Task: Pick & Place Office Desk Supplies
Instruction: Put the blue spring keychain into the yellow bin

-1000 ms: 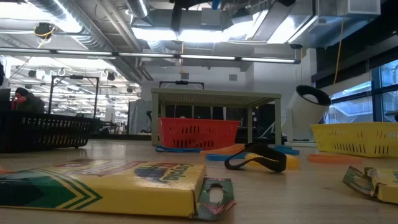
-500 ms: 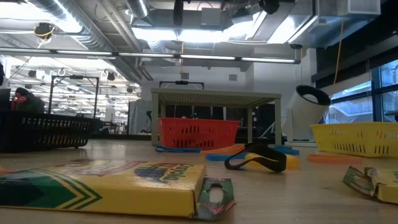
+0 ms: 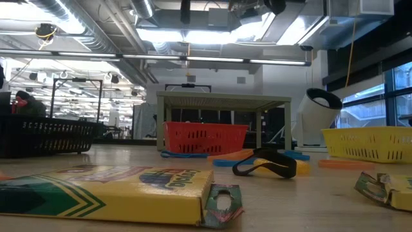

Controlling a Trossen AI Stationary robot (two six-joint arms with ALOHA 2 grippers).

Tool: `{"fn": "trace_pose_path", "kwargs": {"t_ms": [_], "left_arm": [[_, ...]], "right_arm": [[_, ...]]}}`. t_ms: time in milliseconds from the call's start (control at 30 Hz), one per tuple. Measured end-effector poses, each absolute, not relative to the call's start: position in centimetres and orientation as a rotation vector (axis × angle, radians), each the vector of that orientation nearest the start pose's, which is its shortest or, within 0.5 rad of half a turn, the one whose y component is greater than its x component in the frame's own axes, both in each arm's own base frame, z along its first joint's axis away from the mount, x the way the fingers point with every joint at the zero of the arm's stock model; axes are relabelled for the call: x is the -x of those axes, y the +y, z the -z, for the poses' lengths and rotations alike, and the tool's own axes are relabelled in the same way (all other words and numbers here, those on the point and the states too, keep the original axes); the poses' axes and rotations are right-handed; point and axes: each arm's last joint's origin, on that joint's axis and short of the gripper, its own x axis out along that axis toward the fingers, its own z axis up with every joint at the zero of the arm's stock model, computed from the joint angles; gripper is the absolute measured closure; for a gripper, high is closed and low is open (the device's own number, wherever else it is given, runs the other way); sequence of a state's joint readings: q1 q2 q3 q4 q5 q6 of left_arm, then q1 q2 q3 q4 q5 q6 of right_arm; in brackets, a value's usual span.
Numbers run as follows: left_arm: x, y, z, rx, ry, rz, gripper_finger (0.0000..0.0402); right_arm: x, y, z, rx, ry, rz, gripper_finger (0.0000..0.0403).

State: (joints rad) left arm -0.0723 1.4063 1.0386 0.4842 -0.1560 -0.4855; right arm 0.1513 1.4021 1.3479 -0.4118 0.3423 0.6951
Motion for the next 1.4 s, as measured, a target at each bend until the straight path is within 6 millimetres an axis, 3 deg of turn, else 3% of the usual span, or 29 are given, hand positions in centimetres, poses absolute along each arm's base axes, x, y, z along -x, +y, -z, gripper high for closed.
{"fn": "trace_pose_path", "kwargs": {"t_ms": [133, 433, 867, 1000, 1167, 1400], "left_arm": [[-32.2, -1.9, -34.4, 0.499, -0.143, -0.029, 0.0393], [-32.2, -1.9, -34.5, 0.534, -0.133, 0.023, 0.034], [-31.9, -0.5, -34.9, 0.529, -0.125, 0.081, 0.0269], [-31.7, -0.1, -34.7, 0.531, -0.07, 0.146, 0.0265], [-31.2, -0.1, -34.4, 0.511, 0.023, 0.176, 0.0268], [-30.7, -1.1, -33.1, 0.491, 0.204, 0.228, 0.027]], "right_arm": [[-30.6, 3.7, -36.7, -0.572, 0.372, 0.337, 0.039], [-30.4, 3.6, -36.9, -0.546, 0.376, 0.324, 0.0391], [-28.0, 3.3, -39.2, -0.581, 0.296, 0.305, 0.0391], [-25.7, 2.8, -39.7, -0.564, 0.34, 0.371, 0.0391], [-21.5, 2.0, -39.7, -0.583, 0.46, 0.489, 0.0392], [-16.5, 1.5, -37.5, -0.588, 0.853, 0.637, 0.0392]]}}
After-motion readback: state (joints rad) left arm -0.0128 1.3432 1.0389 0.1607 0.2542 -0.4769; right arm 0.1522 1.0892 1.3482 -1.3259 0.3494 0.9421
